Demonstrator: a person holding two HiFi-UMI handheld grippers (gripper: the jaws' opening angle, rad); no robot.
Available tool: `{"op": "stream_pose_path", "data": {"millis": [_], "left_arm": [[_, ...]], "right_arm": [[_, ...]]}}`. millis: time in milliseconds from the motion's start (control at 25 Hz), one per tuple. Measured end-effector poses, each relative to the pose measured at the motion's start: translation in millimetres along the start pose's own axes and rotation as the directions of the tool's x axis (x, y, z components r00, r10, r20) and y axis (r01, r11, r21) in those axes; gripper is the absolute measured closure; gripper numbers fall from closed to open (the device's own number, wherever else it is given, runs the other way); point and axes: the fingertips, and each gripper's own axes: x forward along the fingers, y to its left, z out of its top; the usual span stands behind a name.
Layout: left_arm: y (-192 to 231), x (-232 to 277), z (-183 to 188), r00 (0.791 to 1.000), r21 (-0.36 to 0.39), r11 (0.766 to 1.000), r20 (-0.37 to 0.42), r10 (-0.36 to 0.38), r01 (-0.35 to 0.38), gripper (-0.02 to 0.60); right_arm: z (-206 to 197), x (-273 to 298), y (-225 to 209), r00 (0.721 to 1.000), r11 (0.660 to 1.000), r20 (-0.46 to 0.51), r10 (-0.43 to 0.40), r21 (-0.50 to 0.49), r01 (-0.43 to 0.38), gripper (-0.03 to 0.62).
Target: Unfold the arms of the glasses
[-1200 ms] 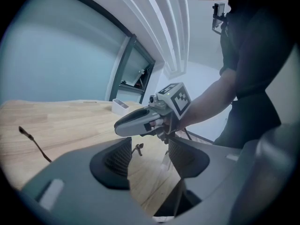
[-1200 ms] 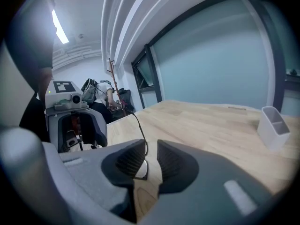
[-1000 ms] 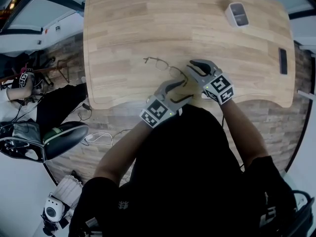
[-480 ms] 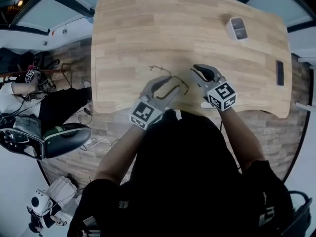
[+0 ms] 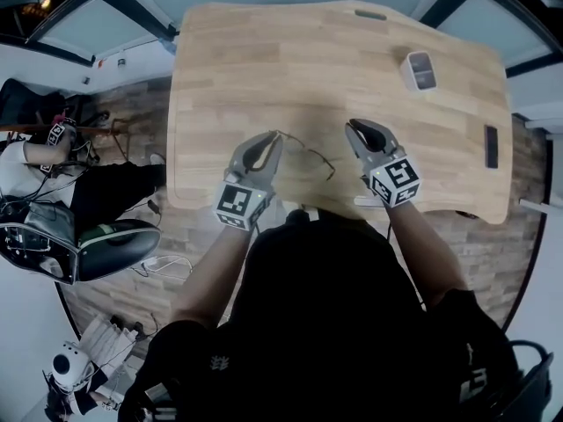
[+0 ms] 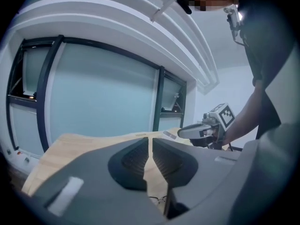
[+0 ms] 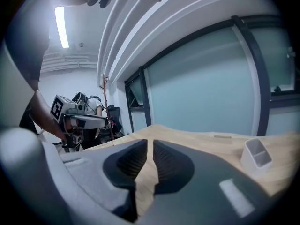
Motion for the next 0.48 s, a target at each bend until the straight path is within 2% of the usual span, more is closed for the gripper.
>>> {"op": "stream_pose_path", "data": {"millis": [80, 200, 480], "left_arm": [[6, -3, 3, 1.0, 0.001, 1.0, 0.012, 0.028, -0.028, 0.572], [15, -5, 3, 0.998, -0.009, 0.998, 0.024, 0.066, -0.066, 0.574], [35, -3, -9, 0.993, -0.019, 0.993, -0.015, 0.114, -0.114, 0.574]], "right_arm": [[3, -2, 0, 1.0, 1.0, 0.014, -0.011, -0.002, 0.011, 0.563], [8, -6, -2, 0.999, 1.0, 0.038, -0.024, -0.002, 0.024, 0.586], [11, -2, -12, 0.998, 0.998, 0.024, -0.054, -0.007, 0.054, 0.592]]}}
